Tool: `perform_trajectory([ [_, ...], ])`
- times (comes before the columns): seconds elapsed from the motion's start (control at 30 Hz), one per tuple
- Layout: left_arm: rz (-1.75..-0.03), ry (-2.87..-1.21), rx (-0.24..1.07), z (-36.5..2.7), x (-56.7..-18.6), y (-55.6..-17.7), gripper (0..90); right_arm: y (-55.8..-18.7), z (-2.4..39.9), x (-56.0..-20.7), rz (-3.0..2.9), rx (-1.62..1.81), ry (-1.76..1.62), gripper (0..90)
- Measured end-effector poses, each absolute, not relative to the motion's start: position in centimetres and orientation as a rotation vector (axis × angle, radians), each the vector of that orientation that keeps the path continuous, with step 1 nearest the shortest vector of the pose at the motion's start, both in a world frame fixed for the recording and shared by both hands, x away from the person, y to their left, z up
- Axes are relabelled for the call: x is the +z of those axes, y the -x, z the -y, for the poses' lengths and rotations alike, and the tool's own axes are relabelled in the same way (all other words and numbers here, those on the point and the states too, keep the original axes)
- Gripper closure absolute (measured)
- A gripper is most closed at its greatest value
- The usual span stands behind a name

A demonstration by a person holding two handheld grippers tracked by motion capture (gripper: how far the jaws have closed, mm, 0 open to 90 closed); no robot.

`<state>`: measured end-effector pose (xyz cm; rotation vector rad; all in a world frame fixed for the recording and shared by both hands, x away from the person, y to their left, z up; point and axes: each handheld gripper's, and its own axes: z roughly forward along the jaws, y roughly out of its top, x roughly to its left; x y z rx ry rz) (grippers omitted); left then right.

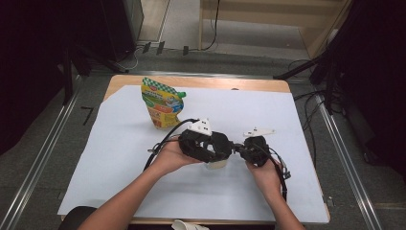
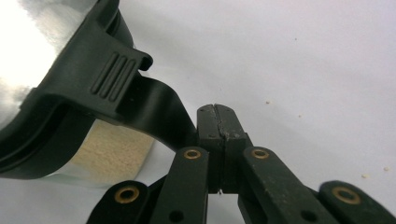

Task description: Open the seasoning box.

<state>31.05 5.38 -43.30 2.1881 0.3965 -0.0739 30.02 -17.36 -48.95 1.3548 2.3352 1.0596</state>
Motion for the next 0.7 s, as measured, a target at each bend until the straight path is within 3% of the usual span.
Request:
perform_trajectory([
  [0.13,-0.411,-2.191,-0.136,-5.4,-42.9,-31.3,49.2,-29.7,17.5,-48.7,-2.341,1.07,-1.341,90.0],
  [0.17,-0.414,-2.181,-0.153,-5.4,-42.8,-31.3,57.1,-29.6,17.5,-48.6,-2.342,1.072,-1.34,90.0],
  [0.53,-0.385,-2.157,-0.218,-5.0,-41.4,-31.3,76.0,-28.7,17.9,-48.0,-2.344,1.098,-1.325,90.0],
  [0.7,-0.387,-2.161,-0.259,-4.4,-41.0,-31.8,78.4,-28.3,18.0,-47.7,-2.351,1.101,-1.317,90.0],
])
